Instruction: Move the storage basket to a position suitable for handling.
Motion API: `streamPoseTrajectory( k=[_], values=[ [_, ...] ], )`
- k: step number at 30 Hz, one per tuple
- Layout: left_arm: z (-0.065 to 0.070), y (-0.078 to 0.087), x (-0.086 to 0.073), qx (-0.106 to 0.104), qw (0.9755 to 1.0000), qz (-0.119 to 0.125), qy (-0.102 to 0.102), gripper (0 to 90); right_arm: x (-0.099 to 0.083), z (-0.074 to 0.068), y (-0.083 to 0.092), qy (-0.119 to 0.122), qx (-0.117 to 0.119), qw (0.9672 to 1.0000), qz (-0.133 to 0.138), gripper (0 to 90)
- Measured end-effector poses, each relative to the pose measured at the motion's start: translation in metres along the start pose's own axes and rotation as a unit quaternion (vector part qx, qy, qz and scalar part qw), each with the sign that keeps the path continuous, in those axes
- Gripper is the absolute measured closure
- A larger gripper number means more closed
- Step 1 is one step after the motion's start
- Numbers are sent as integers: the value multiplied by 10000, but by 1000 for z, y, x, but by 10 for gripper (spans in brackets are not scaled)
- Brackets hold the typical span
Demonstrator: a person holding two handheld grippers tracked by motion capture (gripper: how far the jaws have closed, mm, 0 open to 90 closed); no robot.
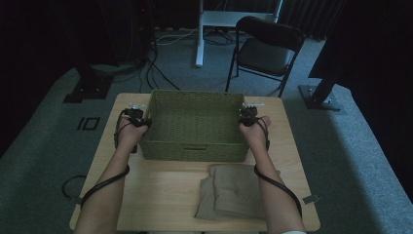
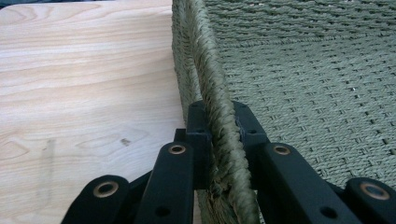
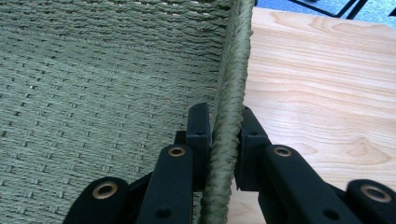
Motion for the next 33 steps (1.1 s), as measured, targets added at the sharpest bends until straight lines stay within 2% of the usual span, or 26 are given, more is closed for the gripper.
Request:
streamPoseTrajectory(
  k=[8, 18, 25, 30, 31, 33],
  values=[
    [17, -7, 8, -64, 10000, -12, -54, 811, 0, 22, 3, -39, -86, 10000, -28, 791],
    [33, -14, 16, -93, 9999, -12, -80, 811, 1, 38, 5, -56, -154, 9998, -62, 791],
    [51, -20, 24, -162, 9998, -26, -107, 811, 1, 57, 8, -124, -202, 9997, -117, 792],
    [58, -23, 27, -170, 9998, -40, -127, 811, 2, 68, 9, -116, -259, 9995, -141, 792],
    [64, -24, 29, -184, 9997, -33, -139, 811, 2, 72, 10, -133, -267, 9994, -150, 792],
    [68, -25, 30, -193, 9997, -41, -152, 811, 2, 77, 10, -182, -232, 9994, -170, 793]
  ],
)
Point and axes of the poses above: each handheld gripper's, and its own axes: y roughly backward along the jaws, x roughly out of its top, z roughly to its right, the point moved 7 cm from there along -y, roughly forward along the jaws, and after that the axes turned 10 degrees about -y, right-handed, at the moved point
